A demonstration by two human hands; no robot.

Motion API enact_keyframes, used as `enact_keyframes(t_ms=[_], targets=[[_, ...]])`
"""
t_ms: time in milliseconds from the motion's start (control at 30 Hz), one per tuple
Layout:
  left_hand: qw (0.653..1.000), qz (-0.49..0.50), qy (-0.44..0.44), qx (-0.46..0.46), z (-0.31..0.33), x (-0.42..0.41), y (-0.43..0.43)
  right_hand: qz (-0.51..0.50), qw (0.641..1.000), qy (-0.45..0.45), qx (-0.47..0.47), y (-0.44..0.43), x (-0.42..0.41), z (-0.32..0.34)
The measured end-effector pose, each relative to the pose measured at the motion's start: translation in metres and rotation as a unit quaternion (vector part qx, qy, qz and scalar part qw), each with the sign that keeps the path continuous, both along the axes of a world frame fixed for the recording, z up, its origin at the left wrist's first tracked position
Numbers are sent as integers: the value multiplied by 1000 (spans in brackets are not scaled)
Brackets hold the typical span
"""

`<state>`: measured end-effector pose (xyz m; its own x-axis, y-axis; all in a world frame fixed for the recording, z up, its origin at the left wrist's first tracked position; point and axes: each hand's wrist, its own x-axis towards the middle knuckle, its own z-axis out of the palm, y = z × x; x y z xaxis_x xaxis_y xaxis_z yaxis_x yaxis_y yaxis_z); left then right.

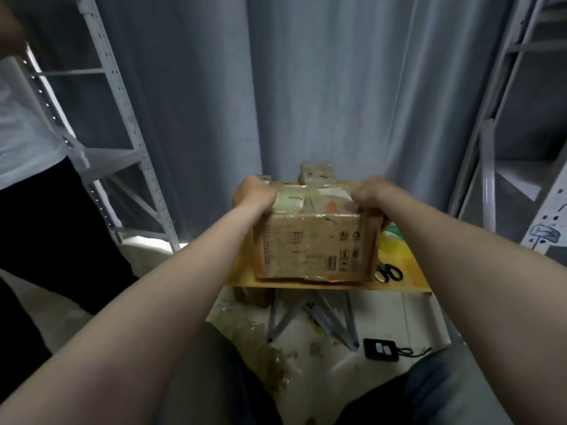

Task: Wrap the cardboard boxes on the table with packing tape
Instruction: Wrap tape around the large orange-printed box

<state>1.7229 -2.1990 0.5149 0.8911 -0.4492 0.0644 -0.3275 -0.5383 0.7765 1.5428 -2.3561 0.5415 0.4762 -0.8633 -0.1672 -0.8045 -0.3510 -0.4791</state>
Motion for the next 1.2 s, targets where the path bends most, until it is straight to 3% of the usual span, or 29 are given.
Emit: enact_keyframes(t_ms=[100,200,267,367,433,567,667,1000,1200], targets=[[992,-65,100,41,-8,-2,9,76,981,181,7,23,-4,5],[985,-93,126,66,-15,1,8,72,966,244,-42,40,3,7],[985,-107,116,70,-18,4,2,60,966,223,-113,52,16,9],[992,-107,59,24,-26,16,-12,120,975,61,-178,67,55,4],[995,-94,38,-19,-31,24,-23,177,963,0,-201,79,77,-10],[988,-43,78,-130,-48,39,-37,207,946,25,-247,90,99,-56],[983,-48,104,-145,-63,48,-44,219,950,43,-217,81,108,-73],[991,-120,54,-39,-69,90,-85,216,934,50,-280,64,125,-86],[994,-100,-44,11,-77,105,-90,186,927,103,-309,34,149,-84]])
